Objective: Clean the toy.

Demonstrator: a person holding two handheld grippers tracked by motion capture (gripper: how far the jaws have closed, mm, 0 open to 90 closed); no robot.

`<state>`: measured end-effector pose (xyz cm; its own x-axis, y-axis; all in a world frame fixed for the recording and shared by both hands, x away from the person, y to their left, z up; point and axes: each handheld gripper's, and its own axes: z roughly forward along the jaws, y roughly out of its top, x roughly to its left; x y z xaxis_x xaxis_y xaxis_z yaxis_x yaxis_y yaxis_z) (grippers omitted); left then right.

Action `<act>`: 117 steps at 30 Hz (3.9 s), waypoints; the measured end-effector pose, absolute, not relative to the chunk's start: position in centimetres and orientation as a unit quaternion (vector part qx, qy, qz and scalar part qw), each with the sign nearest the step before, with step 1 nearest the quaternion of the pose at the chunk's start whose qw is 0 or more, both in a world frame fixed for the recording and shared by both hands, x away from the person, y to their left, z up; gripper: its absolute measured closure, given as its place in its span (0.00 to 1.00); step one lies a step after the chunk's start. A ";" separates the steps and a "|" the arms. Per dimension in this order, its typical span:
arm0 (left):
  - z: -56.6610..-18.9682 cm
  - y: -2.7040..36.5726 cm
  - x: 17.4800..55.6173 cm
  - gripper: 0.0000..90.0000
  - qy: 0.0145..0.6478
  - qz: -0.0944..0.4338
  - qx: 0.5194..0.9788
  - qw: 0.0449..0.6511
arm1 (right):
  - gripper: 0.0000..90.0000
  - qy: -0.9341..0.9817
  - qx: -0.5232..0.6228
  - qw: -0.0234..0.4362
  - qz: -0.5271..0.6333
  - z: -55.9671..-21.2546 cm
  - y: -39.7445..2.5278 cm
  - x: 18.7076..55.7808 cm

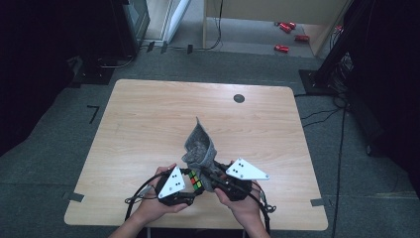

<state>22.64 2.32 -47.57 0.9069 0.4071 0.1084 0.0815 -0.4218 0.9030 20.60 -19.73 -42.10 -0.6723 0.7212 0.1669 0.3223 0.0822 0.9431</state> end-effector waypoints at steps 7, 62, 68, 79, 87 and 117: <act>-47.4 3.2 23.7 0.38 0.181 0.132 0.816 0.533 | 0.77 0.699 0.409 0.169 0.562 -43.1 -21.3 21.4; -47.5 2.4 23.0 0.38 0.169 0.121 0.813 0.544 | 0.77 0.698 0.380 0.167 0.584 -42.2 -20.2 20.7; -47.3 3.6 23.8 0.38 0.190 0.120 0.805 0.550 | 0.77 0.688 0.410 0.164 0.576 -42.9 -21.3 21.3; -47.4 2.6 23.3 0.38 0.180 0.113 0.812 0.544 | 0.77 0.692 0.393 0.169 0.581 -42.5 -20.4 20.9; -47.4 3.6 24.2 0.38 0.205 0.118 0.805 0.544 | 0.79 0.690 0.401 0.171 0.577 -42.8 -20.8 21.0; -46.9 3.6 24.0 0.38 0.200 0.132 0.807 0.539 | 0.78 0.676 0.413 0.175 0.585 -43.0 -20.8 21.0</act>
<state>24.02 3.61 -46.87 0.8848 0.4660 -0.0026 0.1811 -0.3387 0.9233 21.05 -20.83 -42.97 -0.5975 0.7629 0.2469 0.3545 -0.0249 0.9347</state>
